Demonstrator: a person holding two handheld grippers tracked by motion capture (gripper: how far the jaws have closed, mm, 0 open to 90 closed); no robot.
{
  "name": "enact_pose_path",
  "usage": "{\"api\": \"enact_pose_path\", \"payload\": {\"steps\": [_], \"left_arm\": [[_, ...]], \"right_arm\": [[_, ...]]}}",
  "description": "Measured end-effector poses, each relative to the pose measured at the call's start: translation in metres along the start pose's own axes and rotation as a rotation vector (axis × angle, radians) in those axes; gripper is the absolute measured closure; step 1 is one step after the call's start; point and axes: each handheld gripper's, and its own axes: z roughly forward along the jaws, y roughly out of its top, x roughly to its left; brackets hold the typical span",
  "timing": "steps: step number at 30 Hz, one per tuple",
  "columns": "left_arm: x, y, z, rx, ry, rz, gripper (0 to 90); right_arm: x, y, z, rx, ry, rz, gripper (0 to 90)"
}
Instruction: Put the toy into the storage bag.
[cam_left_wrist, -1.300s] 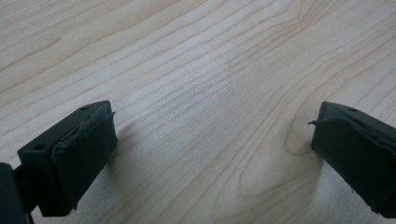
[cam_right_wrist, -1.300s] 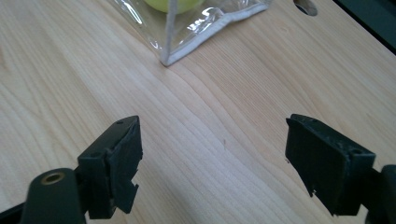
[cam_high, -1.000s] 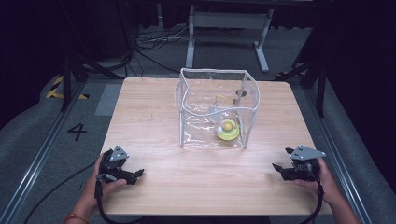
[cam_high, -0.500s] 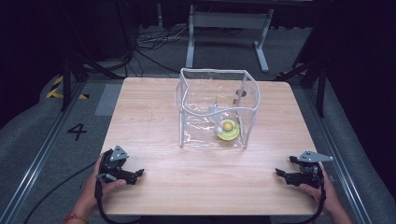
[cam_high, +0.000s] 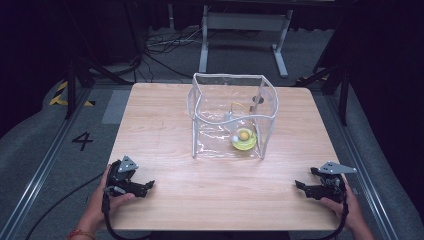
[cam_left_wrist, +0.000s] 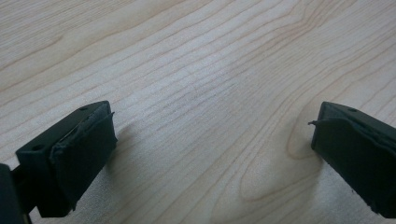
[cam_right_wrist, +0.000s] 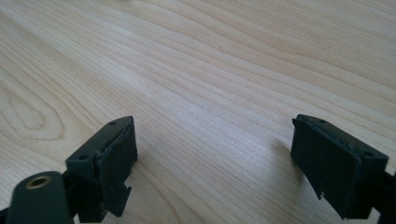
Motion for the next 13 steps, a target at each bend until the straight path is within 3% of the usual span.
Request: {"api": "enact_pose_path", "payload": {"steps": [13], "left_arm": [[-0.0002,0.0001,-0.0001,0.001,0.003,-0.001,0.1]], "right_arm": [[0.0002,0.0002,0.0006,0.008,-0.027,0.007,9.6]]}}
